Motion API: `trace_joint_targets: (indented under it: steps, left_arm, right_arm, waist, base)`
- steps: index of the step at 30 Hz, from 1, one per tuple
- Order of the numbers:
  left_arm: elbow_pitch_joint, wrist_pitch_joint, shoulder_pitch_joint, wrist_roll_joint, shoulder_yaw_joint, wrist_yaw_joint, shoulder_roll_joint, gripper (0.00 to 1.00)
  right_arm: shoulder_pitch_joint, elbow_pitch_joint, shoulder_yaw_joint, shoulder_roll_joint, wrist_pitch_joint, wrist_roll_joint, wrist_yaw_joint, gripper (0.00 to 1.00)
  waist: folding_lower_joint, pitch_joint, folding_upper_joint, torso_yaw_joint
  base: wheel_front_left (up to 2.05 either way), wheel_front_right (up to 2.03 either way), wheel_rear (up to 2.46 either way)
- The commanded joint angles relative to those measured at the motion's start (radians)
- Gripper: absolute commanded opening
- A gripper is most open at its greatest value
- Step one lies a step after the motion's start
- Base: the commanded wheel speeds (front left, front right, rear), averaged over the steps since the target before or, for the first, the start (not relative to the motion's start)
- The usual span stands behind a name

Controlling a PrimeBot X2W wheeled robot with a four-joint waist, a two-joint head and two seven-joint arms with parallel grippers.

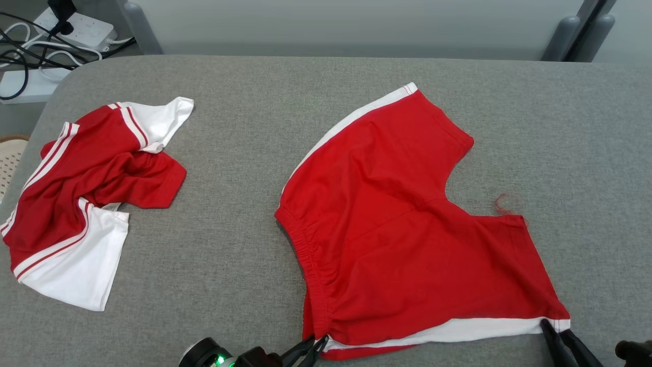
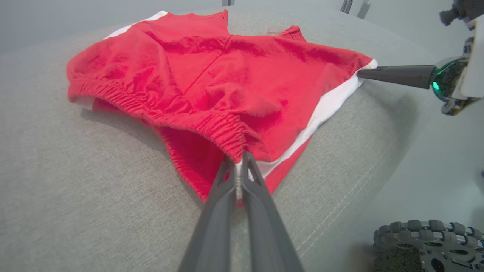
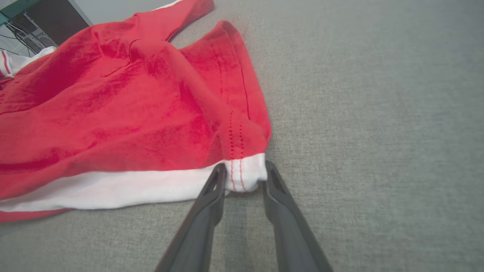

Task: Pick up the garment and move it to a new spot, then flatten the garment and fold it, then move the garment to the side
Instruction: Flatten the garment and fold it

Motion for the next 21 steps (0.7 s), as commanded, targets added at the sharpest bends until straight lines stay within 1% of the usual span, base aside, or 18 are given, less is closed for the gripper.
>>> trace_joint_targets:
  steps: [1, 7, 12, 16, 21]
  left_arm:
    - [-0.027, -0.002, -0.037, -0.009, 0.027, -0.001, 0.014, 0.0]
    - [-0.035, 0.008, -0.046, -0.012, 0.022, 0.0, 0.02, 0.0]
    - [-0.063, 0.033, -0.045, -0.024, 0.017, 0.0, 0.028, 0.0]
    - [-0.111, 0.078, -0.037, -0.046, -0.001, -0.002, 0.043, 0.0]
    - [-0.202, 0.17, -0.004, -0.09, -0.028, -0.003, 0.075, 0.0]
  right_arm:
    - [-0.021, -0.016, 0.019, -0.037, -0.015, 0.003, 0.004, 0.0]
    - [-0.025, -0.039, 0.019, -0.05, -0.015, -0.009, 0.004, 0.0]
    - [-0.001, -0.089, -0.011, -0.064, -0.015, -0.022, 0.004, 0.0]
    - [0.047, -0.129, -0.026, -0.092, -0.015, -0.018, 0.004, 0.0]
    - [0.128, -0.166, -0.066, -0.125, -0.015, -0.019, 0.004, 0.0]
  waist:
    - [0.0, 0.003, 0.0, -0.004]
    - [0.0, 0.007, 0.0, -0.022]
    - [0.0, 0.003, 0.0, -0.043]
    - [0.0, -0.001, 0.0, -0.053]
    - [0.0, -0.01, 0.0, -0.052]
  base:
    - [0.0, 0.0, 0.0]
    - [0.0, 0.0, 0.0]
    - [0.0, 0.0, 0.0]
    - [0.0, 0.0, 0.0]
    - [0.0, 0.0, 0.0]
